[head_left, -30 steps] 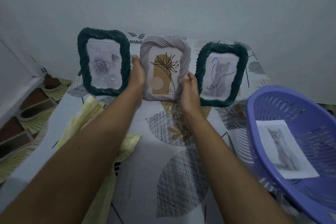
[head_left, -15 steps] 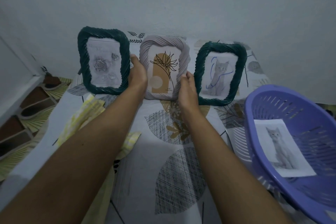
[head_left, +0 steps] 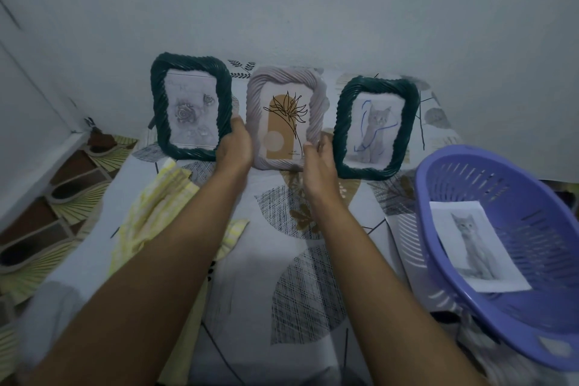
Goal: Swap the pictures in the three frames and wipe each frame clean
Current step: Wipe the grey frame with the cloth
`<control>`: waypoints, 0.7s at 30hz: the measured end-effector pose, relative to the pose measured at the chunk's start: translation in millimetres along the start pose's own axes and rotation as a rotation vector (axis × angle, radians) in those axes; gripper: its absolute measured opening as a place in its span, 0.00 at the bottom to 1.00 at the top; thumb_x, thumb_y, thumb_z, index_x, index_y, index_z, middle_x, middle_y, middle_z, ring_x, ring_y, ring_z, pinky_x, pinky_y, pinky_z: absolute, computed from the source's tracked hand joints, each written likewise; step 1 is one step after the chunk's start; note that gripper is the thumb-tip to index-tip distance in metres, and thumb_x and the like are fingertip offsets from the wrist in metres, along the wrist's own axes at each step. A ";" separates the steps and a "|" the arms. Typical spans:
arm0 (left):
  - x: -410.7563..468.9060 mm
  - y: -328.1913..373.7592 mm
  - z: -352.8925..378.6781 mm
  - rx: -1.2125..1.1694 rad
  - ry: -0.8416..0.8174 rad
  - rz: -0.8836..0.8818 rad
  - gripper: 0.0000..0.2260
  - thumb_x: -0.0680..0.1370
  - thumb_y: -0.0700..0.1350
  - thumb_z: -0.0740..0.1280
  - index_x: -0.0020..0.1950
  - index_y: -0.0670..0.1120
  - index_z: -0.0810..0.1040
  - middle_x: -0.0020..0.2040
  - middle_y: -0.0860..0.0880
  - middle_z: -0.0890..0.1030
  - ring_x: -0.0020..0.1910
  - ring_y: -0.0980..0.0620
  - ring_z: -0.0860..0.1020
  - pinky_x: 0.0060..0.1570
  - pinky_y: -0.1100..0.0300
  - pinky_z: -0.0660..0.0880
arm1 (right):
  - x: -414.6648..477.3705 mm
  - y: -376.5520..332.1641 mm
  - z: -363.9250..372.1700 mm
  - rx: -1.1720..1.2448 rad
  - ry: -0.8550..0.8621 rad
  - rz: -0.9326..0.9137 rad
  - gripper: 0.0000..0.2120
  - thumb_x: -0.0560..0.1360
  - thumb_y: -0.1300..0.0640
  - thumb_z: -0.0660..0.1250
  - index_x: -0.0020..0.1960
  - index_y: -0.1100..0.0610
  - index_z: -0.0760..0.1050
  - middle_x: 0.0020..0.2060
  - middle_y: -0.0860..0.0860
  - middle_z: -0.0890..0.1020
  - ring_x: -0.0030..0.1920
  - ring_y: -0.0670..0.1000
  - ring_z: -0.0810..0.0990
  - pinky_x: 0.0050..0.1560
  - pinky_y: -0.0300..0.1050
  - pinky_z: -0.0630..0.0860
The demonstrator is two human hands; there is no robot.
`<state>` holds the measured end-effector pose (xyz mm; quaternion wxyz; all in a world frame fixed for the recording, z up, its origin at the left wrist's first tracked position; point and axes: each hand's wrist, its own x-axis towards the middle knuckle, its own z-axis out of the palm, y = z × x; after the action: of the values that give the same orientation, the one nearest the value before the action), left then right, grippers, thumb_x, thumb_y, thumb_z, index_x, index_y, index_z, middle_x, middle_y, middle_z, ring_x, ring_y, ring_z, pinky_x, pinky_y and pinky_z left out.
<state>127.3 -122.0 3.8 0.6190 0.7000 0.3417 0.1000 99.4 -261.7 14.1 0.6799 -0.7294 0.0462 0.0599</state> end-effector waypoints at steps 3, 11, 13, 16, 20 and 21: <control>-29.5 0.7 -8.1 0.134 0.038 0.056 0.31 0.80 0.63 0.48 0.62 0.42 0.77 0.60 0.42 0.80 0.58 0.41 0.77 0.57 0.51 0.70 | -15.5 0.2 -5.8 0.033 0.025 -0.007 0.24 0.83 0.55 0.58 0.79 0.50 0.60 0.74 0.48 0.69 0.68 0.45 0.68 0.71 0.46 0.64; -76.4 -2.4 -7.6 0.273 0.023 0.366 0.10 0.76 0.55 0.61 0.51 0.51 0.75 0.52 0.50 0.78 0.54 0.46 0.77 0.57 0.47 0.75 | -34.1 -1.0 -52.7 0.181 0.246 0.050 0.10 0.80 0.63 0.61 0.48 0.53 0.79 0.46 0.50 0.86 0.47 0.52 0.84 0.47 0.50 0.83; -87.6 5.2 3.9 0.308 -0.112 0.457 0.05 0.80 0.48 0.63 0.49 0.48 0.77 0.46 0.52 0.79 0.50 0.49 0.79 0.51 0.54 0.77 | -30.1 -6.0 -66.0 0.196 0.292 0.022 0.10 0.79 0.64 0.61 0.47 0.53 0.78 0.46 0.50 0.85 0.47 0.49 0.83 0.51 0.50 0.80; -98.7 20.1 25.0 0.350 -0.309 0.518 0.06 0.81 0.45 0.64 0.56 0.46 0.78 0.50 0.51 0.80 0.51 0.50 0.79 0.55 0.51 0.78 | -19.4 -15.0 -82.0 0.163 0.334 -0.046 0.10 0.78 0.64 0.61 0.50 0.52 0.78 0.50 0.48 0.82 0.51 0.48 0.79 0.51 0.43 0.76; -101.7 31.1 56.4 0.502 -0.497 0.640 0.24 0.81 0.45 0.65 0.75 0.44 0.64 0.72 0.44 0.70 0.69 0.47 0.70 0.69 0.49 0.68 | 4.7 -22.3 -91.8 0.099 0.285 0.004 0.19 0.77 0.56 0.60 0.67 0.50 0.70 0.62 0.50 0.76 0.60 0.52 0.76 0.62 0.53 0.74; -102.0 32.3 64.3 0.534 -0.526 0.667 0.29 0.80 0.44 0.64 0.79 0.44 0.57 0.77 0.43 0.62 0.75 0.45 0.64 0.73 0.49 0.63 | 11.2 -25.0 -92.1 0.094 0.305 0.021 0.25 0.74 0.53 0.58 0.72 0.50 0.67 0.67 0.52 0.74 0.64 0.54 0.74 0.65 0.56 0.73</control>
<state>98.8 -234.8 49.1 0.4179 0.9066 -0.0548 0.0215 116.5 -351.6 43.4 0.6975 -0.6971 0.1593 -0.0470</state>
